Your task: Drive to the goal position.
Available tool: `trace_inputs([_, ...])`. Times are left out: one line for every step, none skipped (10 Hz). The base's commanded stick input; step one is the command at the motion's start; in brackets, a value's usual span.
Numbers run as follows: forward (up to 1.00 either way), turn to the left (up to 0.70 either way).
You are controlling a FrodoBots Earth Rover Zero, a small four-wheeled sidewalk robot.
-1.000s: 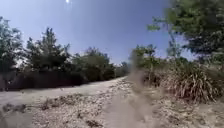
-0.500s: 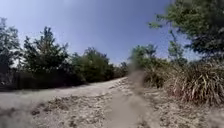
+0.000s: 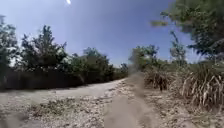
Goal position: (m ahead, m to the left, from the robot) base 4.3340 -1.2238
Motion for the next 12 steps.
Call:
trace_inputs([0.45,0.27])
trace_inputs([0.45,0.27])
trace_inputs([0.45,0.24])
trace_inputs([0.45,0.03])
trace_inputs([0.45,0.02])
trace_inputs([0.45,0.02])
trace_inputs([0.45,0.02])
trace_inputs([0.45,0.02])
trace_inputs([0.45,0.03])
trace_inputs([0.45,0.14])
trace_inputs([0.45,0.27])
trace_inputs([0.45,0.27])
